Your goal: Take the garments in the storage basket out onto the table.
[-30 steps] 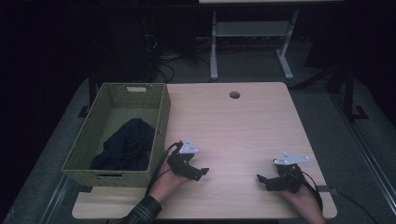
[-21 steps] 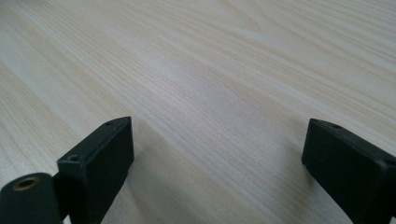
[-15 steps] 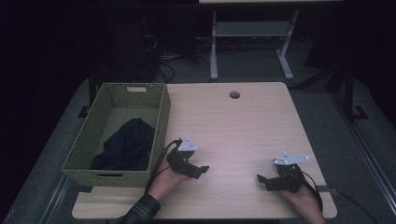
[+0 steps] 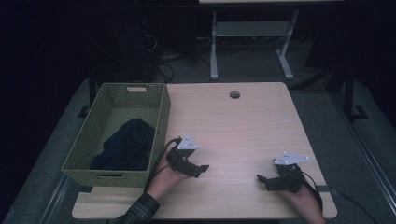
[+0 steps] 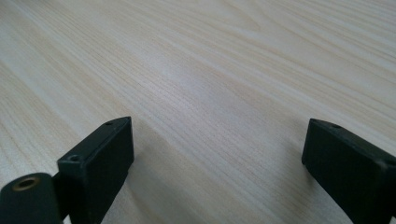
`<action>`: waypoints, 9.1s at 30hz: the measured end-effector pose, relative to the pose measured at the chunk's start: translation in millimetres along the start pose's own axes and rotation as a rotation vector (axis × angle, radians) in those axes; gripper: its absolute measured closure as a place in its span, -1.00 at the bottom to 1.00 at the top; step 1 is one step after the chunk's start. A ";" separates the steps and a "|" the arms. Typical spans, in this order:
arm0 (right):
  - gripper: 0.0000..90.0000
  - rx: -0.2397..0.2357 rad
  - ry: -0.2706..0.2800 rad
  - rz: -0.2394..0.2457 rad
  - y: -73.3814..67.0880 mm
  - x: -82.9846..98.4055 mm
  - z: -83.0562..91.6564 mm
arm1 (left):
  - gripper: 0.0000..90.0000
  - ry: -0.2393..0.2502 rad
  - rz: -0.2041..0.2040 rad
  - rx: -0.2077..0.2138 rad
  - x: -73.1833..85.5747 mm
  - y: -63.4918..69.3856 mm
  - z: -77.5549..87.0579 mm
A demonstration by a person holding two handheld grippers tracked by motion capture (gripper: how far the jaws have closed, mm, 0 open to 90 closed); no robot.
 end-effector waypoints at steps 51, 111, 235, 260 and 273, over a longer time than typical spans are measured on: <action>-0.81 0.000 0.001 -0.001 -0.1 0.0 0.0 | -0.70 0.021 -0.033 0.000 -33.9 7.9 27.3; -0.81 -0.002 0.004 0.010 1.0 -0.2 -0.5 | -0.69 0.053 0.000 0.007 -69.6 -25.7 90.9; -0.81 -0.002 0.003 0.007 0.9 -0.2 -0.5 | -0.69 -0.069 0.276 -0.342 14.1 -175.2 180.3; -0.81 -0.002 0.003 0.010 1.0 -0.1 -0.4 | 0.52 -0.179 0.311 -0.300 22.7 -177.4 177.3; -0.81 -0.003 0.000 0.004 0.5 -0.1 -0.2 | 0.62 -0.174 0.313 -0.264 16.5 -174.6 188.7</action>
Point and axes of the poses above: each handheld gripper's, and its own axes: z roughly backward along the jaws, x roughly out of its underside, y roughly to its right, the point moved 4 cm from there along -z, roughly forward along the jaws, and after that the axes turned 15 degrees about z, right-handed, at the moved point
